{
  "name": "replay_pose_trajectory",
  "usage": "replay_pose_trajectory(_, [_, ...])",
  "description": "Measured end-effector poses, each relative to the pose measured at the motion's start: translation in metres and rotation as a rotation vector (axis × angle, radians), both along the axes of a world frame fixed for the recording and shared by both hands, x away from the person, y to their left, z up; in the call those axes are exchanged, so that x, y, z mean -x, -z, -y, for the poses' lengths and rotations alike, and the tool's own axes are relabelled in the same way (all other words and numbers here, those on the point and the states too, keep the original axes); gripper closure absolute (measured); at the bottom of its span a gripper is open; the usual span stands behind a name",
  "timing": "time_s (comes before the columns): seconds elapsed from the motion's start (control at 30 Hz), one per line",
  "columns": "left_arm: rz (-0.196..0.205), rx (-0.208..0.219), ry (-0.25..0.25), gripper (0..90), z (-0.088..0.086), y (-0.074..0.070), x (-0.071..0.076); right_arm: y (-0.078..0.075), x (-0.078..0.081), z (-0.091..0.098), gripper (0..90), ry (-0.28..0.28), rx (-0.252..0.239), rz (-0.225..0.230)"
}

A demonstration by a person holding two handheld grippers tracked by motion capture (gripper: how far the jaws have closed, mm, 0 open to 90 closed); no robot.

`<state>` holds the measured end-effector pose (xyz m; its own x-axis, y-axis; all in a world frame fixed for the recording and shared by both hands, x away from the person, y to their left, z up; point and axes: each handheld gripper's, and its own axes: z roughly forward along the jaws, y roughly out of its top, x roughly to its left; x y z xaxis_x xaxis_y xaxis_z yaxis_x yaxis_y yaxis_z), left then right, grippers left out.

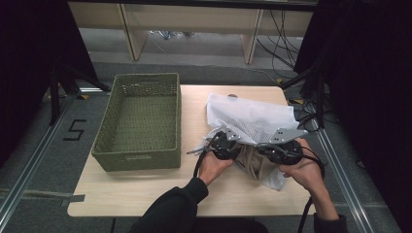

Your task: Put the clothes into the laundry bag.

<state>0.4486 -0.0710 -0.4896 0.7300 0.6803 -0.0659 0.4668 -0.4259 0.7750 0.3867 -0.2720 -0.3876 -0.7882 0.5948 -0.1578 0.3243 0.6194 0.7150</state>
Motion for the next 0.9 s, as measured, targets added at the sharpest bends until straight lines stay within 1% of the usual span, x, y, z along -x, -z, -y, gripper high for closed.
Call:
replay_pose_trajectory(0.03, [-0.014, 0.007, -0.001, 70.3, 0.000, 0.007, -0.001, 0.003, 0.000, -0.001, 90.0, -0.004, 0.007, -0.001])
replay_pose_trajectory(0.07, [-0.021, 0.028, -0.017, 67.9, -0.001, 0.012, 0.000, 0.005, -0.001, -0.001, 90.0, -0.013, 0.012, -0.008])
replay_pose_trajectory(0.1, [-0.028, 0.045, -0.027, 64.7, -0.003, 0.013, 0.002, 0.009, 0.000, -0.002, 90.0, -0.009, 0.011, 0.001])
replay_pose_trajectory(0.13, [-0.034, 0.047, -0.030, 60.5, -0.005, 0.012, 0.003, 0.010, -0.001, -0.001, 90.0, -0.019, 0.022, -0.013])
replay_pose_trajectory(0.2, [-0.034, 0.034, -0.054, 48.9, -0.010, 0.008, 0.009, 0.015, 0.000, -0.001, 90.0, -0.002, 0.014, -0.020])
replay_pose_trajectory(0.23, [-0.030, 0.025, -0.050, 42.1, -0.014, 0.006, 0.012, 0.015, 0.001, 0.001, 90.0, 0.003, 0.018, -0.042])
replay_pose_trajectory(0.27, [-0.022, 0.011, -0.043, 38.7, -0.017, 0.004, 0.014, 0.016, 0.000, 0.002, 90.0, -0.009, 0.020, -0.031])
replay_pose_trajectory(0.3, [-0.025, -0.007, -0.037, 36.1, -0.021, 0.003, 0.018, 0.016, 0.001, 0.003, 90.0, -0.012, 0.017, -0.037])
replay_pose_trajectory(0.33, [-0.032, -0.009, -0.033, 33.7, -0.026, 0.002, 0.021, 0.018, 0.003, 0.002, 90.0, 0.007, 0.004, -0.033])
replay_pose_trajectory(0.37, [-0.037, -0.011, -0.036, 33.1, -0.030, 0.003, 0.023, 0.017, 0.002, 0.003, 90.0, -0.022, 0.021, -0.025])
replay_pose_trajectory(0.4, [-0.039, -0.015, -0.033, 35.3, -0.035, 0.004, 0.026, 0.017, 0.005, 0.003, 90.0, 0.007, 0.014, -0.047])
replay_pose_trajectory(0.43, [-0.036, -0.021, -0.008, 46.4, -0.039, 0.005, 0.026, 0.018, 0.005, 0.003, 90.0, 0.010, 0.011, -0.050])
replay_pose_trajectory(0.47, [-0.038, -0.007, -0.001, 58.4, -0.039, 0.007, 0.026, 0.018, 0.004, 0.003, 90.0, 0.007, 0.010, -0.048])
replay_pose_trajectory(0.5, [-0.033, -0.011, -0.001, 65.9, -0.039, 0.008, 0.025, 0.018, 0.005, 0.002, 90.0, 0.007, 0.011, -0.048])
replay_pose_trajectory(0.53, [-0.032, -0.001, -0.017, 72.0, -0.036, 0.010, 0.023, 0.018, 0.005, 0.001, 90.0, 0.002, 0.012, -0.050])
replay_pose_trajectory(0.57, [-0.032, 0.010, -0.021, 76.8, -0.033, 0.012, 0.020, 0.018, 0.004, 0.001, 90.0, -0.016, 0.019, -0.036])
replay_pose_trajectory(0.6, [-0.034, 0.043, -0.022, 78.5, -0.028, 0.012, 0.018, 0.019, 0.006, -0.001, 90.0, -0.012, 0.013, -0.036])
replay_pose_trajectory(0.63, [-0.038, 0.058, -0.016, 79.7, -0.024, 0.012, 0.015, 0.020, 0.007, -0.002, 90.0, -0.014, 0.011, -0.033])
replay_pose_trajectory(0.67, [-0.028, 0.065, -0.019, 80.1, -0.018, 0.011, 0.013, 0.020, 0.007, -0.002, 90.0, -0.029, 0.022, -0.037])
replay_pose_trajectory(0.7, [-0.017, 0.071, -0.020, 80.1, -0.013, 0.009, 0.013, 0.022, 0.009, -0.003, 90.0, -0.022, 0.015, -0.046])
replay_pose_trajectory(0.73, [-0.005, 0.075, -0.013, 80.1, -0.008, 0.006, 0.012, 0.023, 0.009, -0.002, 90.0, -0.028, 0.023, -0.064])
replay_pose_trajectory(0.77, [0.000, 0.071, -0.015, 79.8, -0.006, 0.006, 0.012, 0.027, 0.009, -0.002, 90.0, -0.033, 0.024, -0.056])
replay_pose_trajectory(0.8, [0.004, 0.061, -0.006, 79.2, -0.005, 0.005, 0.011, 0.030, 0.009, -0.001, 90.0, -0.033, 0.028, -0.059])
replay_pose_trajectory(0.83, [-0.003, 0.072, -0.014, 78.7, -0.004, 0.007, 0.011, 0.033, 0.010, -0.001, 90.0, -0.010, 0.025, -0.086])
replay_pose_trajectory(0.87, [-0.015, 0.073, -0.009, 78.0, -0.006, 0.009, 0.010, 0.039, 0.008, 0.001, 90.0, -0.016, 0.026, -0.088])
replay_pose_trajectory(0.9, [-0.019, 0.063, -0.003, 76.7, -0.007, 0.010, 0.011, 0.045, 0.008, 0.002, 90.0, -0.006, 0.015, -0.114])
